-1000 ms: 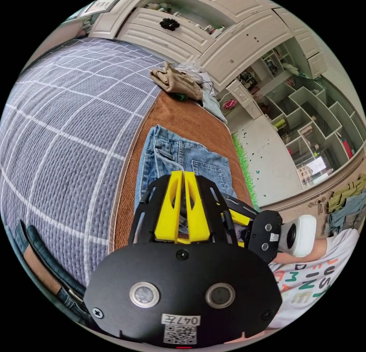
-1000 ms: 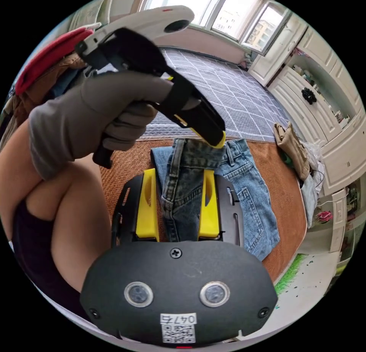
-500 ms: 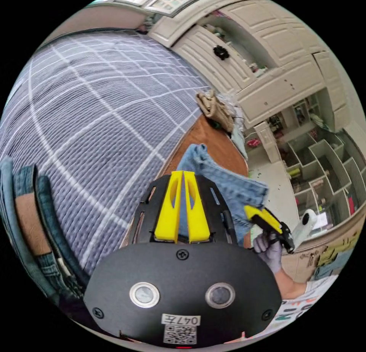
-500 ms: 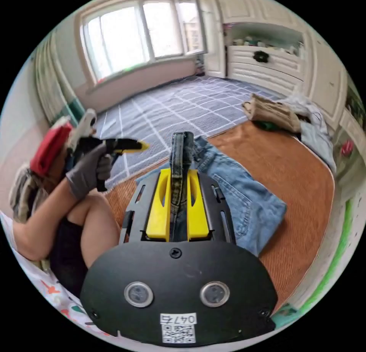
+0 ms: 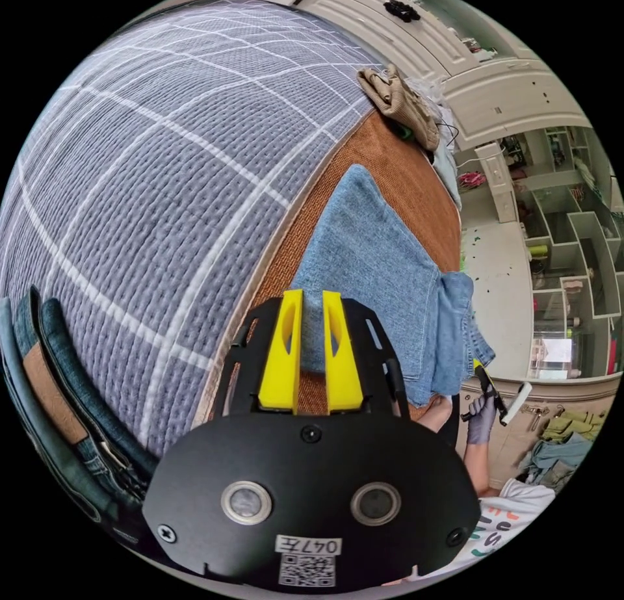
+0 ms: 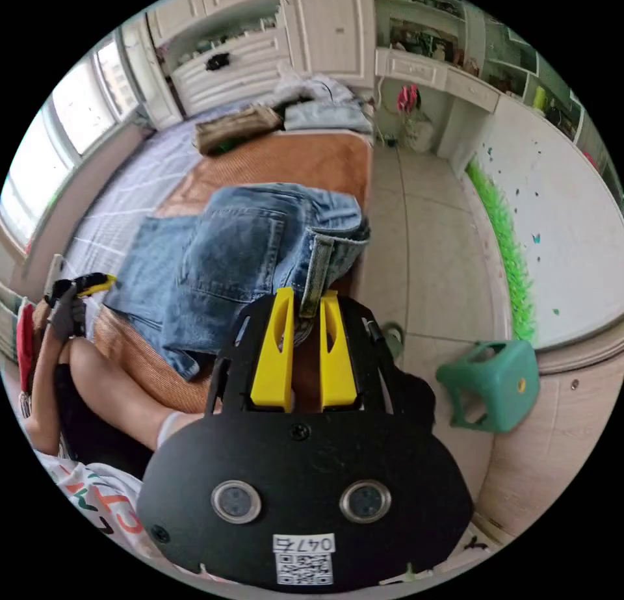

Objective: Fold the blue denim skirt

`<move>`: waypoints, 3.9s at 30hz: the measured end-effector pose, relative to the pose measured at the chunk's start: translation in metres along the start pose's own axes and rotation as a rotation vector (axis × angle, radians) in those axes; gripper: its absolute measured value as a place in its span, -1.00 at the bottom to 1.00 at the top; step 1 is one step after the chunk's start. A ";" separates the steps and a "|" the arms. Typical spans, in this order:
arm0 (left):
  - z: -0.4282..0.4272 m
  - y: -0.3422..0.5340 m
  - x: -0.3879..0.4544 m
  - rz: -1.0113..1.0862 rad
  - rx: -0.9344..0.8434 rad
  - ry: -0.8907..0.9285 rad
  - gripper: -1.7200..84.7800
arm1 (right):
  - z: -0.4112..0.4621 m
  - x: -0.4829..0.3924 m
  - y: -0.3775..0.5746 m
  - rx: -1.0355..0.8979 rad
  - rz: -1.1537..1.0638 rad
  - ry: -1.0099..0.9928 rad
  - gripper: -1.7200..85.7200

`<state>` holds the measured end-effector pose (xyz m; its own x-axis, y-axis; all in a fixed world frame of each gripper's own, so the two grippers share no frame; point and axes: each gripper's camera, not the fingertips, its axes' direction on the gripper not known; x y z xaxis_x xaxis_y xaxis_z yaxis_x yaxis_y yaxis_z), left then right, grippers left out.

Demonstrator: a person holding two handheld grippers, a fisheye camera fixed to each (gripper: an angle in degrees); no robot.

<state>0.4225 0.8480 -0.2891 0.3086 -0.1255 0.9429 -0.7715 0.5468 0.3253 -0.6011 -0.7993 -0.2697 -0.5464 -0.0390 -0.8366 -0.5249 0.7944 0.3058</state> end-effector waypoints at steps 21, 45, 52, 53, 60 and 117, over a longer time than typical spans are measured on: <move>-0.125 0.042 0.046 -0.148 0.334 -0.354 -0.98 | 0.101 -0.009 -0.016 -0.100 -0.181 0.248 -0.90; -0.131 0.059 0.095 -0.215 0.360 -0.577 -0.98 | 0.186 0.099 0.002 0.009 0.083 -0.129 -0.76; -0.110 0.061 0.119 -0.207 0.348 -0.609 -0.98 | 0.237 0.102 -0.077 0.039 -0.198 -0.119 -0.70; -0.108 0.062 0.121 -0.206 0.347 -0.612 -0.98 | 0.246 0.101 -0.083 0.016 -0.214 -0.126 -0.70; -0.141 0.134 0.214 0.053 0.776 -0.585 -0.98 | 0.318 0.106 -0.122 -0.068 -0.134 -0.210 -0.74; 0.336 0.059 0.187 0.423 -0.010 -0.463 -0.98 | 0.209 0.088 0.030 0.289 -0.547 -0.962 -0.95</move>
<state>0.2474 0.5790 -0.0693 -0.2972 -0.2406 0.9240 -0.7681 0.6350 -0.0817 -0.5283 -0.6519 -0.4293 0.5002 -0.0409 -0.8650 -0.3009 0.9284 -0.2179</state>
